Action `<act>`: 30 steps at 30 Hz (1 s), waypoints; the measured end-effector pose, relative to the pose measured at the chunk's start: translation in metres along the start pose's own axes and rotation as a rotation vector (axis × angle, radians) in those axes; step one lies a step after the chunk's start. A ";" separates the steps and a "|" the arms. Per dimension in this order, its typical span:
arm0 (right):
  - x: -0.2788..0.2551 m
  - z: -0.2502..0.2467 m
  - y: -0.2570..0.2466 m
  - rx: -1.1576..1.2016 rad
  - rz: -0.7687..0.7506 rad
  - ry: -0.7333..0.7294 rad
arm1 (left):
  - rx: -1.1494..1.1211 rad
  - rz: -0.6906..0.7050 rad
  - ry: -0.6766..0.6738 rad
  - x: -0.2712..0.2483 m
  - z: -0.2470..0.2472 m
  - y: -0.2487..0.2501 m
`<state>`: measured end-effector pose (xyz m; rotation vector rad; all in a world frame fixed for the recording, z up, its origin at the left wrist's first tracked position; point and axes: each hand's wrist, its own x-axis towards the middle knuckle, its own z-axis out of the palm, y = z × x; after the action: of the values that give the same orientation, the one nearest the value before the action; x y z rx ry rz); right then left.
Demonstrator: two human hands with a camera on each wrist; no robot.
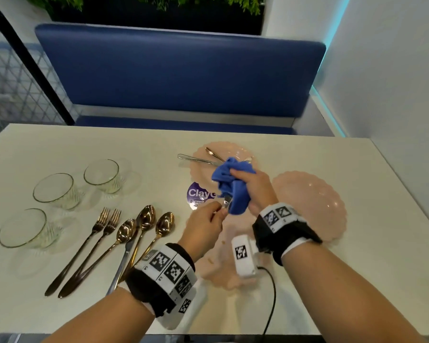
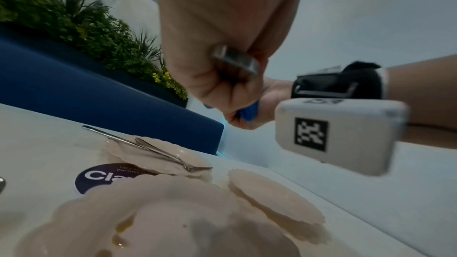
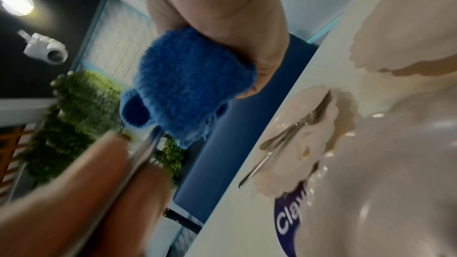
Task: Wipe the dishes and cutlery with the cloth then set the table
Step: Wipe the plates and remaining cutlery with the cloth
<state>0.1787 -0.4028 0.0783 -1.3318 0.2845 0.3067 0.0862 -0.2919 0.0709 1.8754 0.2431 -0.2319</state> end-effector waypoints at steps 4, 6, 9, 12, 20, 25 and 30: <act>0.015 0.001 -0.022 0.041 -0.066 0.000 | -0.039 0.001 -0.053 -0.002 -0.020 0.005; 0.020 0.006 -0.026 0.047 -0.092 0.022 | -0.027 0.010 -0.057 0.001 -0.032 0.007; 0.031 -0.005 -0.036 0.134 -0.133 0.125 | -0.014 -0.008 -0.054 0.000 -0.050 0.006; 0.028 -0.021 -0.040 0.260 -0.113 -0.027 | -0.086 -0.050 0.003 -0.001 -0.066 0.003; -0.010 0.030 -0.011 0.091 0.025 -0.240 | -0.058 -0.062 0.001 0.014 -0.042 0.012; 0.000 0.032 -0.018 0.084 -0.064 -0.126 | 0.006 -0.060 -0.189 0.005 -0.051 0.010; 0.005 0.030 -0.012 0.157 -0.050 -0.102 | -0.172 -0.139 -0.155 -0.008 -0.061 -0.001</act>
<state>0.1884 -0.3760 0.0938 -1.1634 0.1855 0.3026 0.0808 -0.2344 0.0910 1.6631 0.2791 -0.4361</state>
